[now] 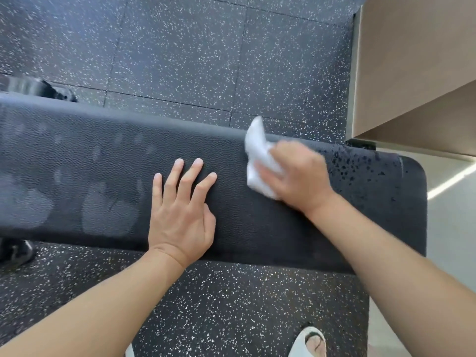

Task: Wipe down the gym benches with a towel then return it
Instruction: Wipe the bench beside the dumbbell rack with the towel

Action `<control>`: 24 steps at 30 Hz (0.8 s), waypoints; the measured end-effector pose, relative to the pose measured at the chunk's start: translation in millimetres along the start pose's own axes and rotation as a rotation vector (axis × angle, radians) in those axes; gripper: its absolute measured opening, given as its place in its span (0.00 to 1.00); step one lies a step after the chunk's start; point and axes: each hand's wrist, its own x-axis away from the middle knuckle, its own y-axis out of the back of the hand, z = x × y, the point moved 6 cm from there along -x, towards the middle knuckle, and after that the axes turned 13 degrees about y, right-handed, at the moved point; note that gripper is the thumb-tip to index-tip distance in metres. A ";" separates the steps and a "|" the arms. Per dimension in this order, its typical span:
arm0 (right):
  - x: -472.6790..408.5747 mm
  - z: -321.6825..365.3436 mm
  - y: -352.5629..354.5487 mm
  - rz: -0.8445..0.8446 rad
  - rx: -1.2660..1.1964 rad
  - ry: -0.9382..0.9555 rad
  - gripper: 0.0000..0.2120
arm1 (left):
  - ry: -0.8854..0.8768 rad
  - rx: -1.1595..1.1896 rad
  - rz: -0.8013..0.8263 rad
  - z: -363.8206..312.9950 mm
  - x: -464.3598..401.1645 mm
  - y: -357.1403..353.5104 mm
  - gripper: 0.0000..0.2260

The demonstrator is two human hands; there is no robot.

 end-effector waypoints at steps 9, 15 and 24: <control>-34.9 -14.0 -3.8 -0.043 -0.066 -0.397 0.16 | -0.003 0.003 0.009 -0.3 0.1 0.8 0.27; 68.0 89.3 18.2 -0.079 -0.159 -0.132 0.08 | 0.003 0.025 0.017 -0.5 0.2 1.1 0.27; 151.2 53.0 44.6 -0.139 0.008 -0.379 0.16 | 0.012 0.028 0.060 -0.2 0.2 3.7 0.26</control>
